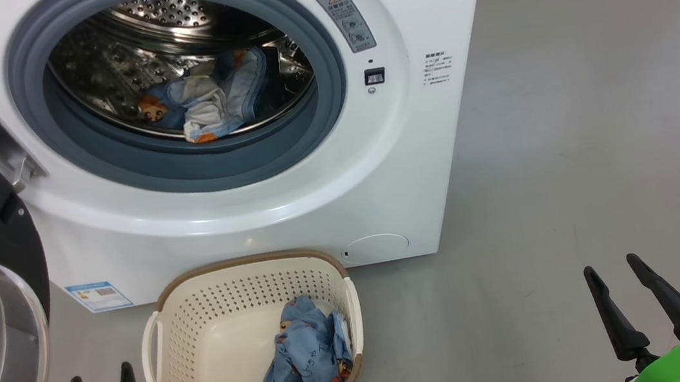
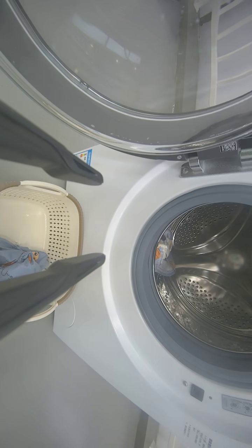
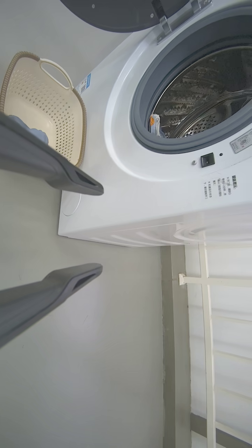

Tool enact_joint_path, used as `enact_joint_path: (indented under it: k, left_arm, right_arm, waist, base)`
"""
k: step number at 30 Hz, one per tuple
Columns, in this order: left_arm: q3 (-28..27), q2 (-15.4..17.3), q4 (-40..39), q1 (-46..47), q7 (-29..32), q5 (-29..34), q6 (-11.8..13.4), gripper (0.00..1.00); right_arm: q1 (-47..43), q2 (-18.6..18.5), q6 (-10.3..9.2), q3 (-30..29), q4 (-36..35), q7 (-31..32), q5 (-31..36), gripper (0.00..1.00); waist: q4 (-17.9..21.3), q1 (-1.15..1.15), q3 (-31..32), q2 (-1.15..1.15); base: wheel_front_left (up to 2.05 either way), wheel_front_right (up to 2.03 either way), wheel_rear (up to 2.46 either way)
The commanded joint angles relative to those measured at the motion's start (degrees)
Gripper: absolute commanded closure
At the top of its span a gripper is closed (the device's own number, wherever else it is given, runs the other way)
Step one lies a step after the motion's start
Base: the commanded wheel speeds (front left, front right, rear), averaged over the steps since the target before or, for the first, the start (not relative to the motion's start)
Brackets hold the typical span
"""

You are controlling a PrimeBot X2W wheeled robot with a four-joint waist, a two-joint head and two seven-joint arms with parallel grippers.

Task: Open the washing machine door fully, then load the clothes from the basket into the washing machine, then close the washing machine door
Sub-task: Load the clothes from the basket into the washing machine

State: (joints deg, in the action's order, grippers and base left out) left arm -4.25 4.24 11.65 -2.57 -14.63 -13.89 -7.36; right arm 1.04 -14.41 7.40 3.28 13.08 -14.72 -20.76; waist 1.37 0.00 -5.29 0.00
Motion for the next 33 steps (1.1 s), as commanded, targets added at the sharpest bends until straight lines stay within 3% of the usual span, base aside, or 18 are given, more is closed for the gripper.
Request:
enact_joint_path:
  k: [1,33]
  left_arm:
    - [-2.2,0.5,-1.6,0.3,-0.4,0.6,-0.1,0.00]
    - [-1.5,-0.1,-1.5,2.2,-0.4,0.5,-0.1,0.00]
  right_arm:
    - [-0.6,-0.8,0.09,1.1,-1.4,-0.3,0.0,0.00]
    - [1.8,0.0,0.09,1.3,-2.4,-0.3,0.0,0.00]
  waist:
    - [0.0,0.00,0.1,0.00]
    - [0.0,0.00,-3.8,0.00]
  base:
    - [0.00,0.00,0.00]
    - [0.00,0.00,0.00]
